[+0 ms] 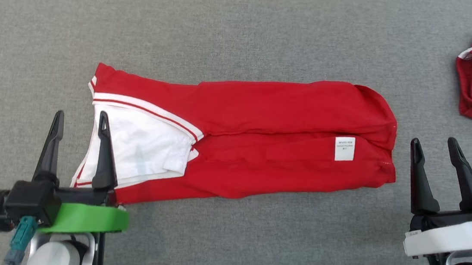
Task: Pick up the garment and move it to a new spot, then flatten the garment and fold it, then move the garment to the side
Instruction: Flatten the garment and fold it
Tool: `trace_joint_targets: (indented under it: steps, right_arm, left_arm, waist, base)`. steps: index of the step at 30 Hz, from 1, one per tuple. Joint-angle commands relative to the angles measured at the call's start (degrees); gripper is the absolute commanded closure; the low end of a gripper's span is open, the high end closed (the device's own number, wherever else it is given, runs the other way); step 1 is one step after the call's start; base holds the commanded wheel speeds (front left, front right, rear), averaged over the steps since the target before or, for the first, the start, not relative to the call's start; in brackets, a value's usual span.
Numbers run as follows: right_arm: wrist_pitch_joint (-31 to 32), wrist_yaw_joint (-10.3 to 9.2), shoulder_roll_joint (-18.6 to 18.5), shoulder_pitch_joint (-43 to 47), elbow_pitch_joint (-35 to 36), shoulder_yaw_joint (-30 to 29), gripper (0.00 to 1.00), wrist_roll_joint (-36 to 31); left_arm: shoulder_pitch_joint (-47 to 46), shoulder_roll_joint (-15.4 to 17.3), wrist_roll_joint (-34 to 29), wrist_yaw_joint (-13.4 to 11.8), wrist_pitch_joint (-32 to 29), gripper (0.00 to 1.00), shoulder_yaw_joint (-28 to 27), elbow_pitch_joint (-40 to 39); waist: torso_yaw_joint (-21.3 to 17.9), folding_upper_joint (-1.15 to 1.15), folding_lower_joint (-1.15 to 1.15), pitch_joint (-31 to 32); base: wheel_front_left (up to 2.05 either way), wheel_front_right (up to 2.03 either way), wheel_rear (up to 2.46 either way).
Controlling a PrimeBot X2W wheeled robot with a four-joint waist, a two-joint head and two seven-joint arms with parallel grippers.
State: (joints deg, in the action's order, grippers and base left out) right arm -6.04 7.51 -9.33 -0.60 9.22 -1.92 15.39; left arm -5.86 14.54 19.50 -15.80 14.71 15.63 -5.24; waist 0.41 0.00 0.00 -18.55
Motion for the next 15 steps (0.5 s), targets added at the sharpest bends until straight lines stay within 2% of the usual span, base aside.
trace_joint_targets:
  steps: [1,8,15]
  right_arm:
    - [0.31,-0.03,-0.61,-1.23,-0.99,-0.15,0.0,0.32]
    - [0.15,-0.02,-2.46,-8.07,-9.11,1.11,0.0,1.26]
    - [-2.13,-0.02,-2.79,-12.65,-20.69,2.59,0.0,2.59]
  left_arm:
    - [-1.88,-0.15,-0.71,0.2,0.33,0.0,0.09,-0.39]
    - [-6.18,-1.86,-1.6,1.17,0.52,0.0,1.22,-0.98]
    - [-8.8,-3.4,-3.08,2.55,0.49,0.0,1.9,-0.51]
  waist:
    - [0.96,0.0,0.0,-1.53]
    - [3.67,0.0,0.0,-6.37]
    - [4.99,0.0,0.0,-8.14]
  base:
    - [0.0,0.0,0.0]
    - [0.0,0.0,0.0]
    - [0.0,0.0,0.0]
